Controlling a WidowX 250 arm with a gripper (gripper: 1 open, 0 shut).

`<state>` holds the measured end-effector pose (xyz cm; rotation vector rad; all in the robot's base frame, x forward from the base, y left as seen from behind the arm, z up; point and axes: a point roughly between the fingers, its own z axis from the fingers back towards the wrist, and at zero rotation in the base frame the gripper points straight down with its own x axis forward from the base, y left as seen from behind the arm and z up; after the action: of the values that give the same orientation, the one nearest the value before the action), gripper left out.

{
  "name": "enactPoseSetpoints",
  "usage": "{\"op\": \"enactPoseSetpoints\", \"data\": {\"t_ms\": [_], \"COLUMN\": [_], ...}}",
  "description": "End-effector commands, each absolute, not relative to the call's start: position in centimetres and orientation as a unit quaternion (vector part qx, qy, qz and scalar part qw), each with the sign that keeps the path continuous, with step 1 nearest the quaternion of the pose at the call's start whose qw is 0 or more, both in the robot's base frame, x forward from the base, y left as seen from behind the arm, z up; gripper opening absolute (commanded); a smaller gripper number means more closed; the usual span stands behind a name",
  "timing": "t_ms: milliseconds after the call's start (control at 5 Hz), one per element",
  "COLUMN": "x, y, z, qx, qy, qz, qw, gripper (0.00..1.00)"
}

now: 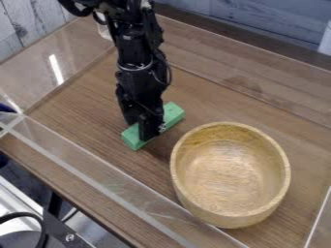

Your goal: Put the green block in the brown bowl

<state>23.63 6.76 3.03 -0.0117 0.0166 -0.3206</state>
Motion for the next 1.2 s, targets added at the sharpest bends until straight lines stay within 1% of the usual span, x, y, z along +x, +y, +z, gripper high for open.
{"op": "enactPoseSetpoints", "data": {"t_ms": [0, 1000], "x": [24.3, 24.5], "y": [7.2, 7.1], "z": [4.2, 7.6], "qx": [-0.001, -0.013], "qy": [-0.008, -0.022], "qz": [-0.151, -0.116], "qw": [0.988, 0.993], "gripper": [0.00, 0.00]}}
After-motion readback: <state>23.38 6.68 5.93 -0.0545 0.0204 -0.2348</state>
